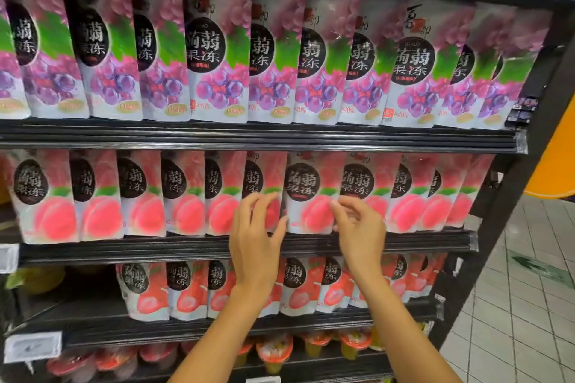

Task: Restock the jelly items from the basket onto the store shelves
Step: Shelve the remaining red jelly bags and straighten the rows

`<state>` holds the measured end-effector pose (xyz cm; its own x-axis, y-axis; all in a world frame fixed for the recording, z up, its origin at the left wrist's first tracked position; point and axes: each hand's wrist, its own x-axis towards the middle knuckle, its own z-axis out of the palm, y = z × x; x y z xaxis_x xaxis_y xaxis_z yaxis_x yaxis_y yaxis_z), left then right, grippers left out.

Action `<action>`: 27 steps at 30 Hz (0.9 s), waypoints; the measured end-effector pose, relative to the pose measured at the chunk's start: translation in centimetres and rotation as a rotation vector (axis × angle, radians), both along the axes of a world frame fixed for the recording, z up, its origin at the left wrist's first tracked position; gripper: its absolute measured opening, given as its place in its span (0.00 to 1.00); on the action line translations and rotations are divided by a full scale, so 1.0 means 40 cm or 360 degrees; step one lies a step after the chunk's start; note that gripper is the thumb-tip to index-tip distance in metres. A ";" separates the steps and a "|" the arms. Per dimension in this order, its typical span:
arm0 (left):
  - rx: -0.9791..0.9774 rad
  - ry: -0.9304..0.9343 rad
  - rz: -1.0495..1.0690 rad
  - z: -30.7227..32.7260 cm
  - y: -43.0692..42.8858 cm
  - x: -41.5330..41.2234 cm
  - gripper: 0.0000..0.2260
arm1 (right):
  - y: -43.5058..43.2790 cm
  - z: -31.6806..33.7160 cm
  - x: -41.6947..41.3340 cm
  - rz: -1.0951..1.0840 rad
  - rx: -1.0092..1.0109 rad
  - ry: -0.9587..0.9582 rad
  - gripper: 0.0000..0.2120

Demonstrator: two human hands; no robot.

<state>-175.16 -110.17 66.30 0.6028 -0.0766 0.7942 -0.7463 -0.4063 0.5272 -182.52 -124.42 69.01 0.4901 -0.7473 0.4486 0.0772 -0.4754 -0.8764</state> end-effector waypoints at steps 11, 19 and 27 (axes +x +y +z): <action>-0.0029 0.0307 -0.0035 0.025 -0.012 -0.012 0.08 | -0.029 -0.007 -0.043 -0.0112 -0.0003 -0.0160 0.05; 0.0123 0.0398 0.0146 0.036 -0.008 0.002 0.08 | 0.028 -0.018 -0.046 -0.0200 -0.0249 -0.0278 0.07; 0.0213 0.0356 0.0051 0.054 -0.044 -0.034 0.10 | 0.062 -0.013 -0.027 0.0206 -0.0072 -0.0133 0.04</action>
<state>-176.51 -111.93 68.44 0.7661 -0.1499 0.6250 -0.6028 -0.5050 0.6177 -183.60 -121.93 68.47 0.5406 -0.6585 0.5236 0.2121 -0.4956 -0.8423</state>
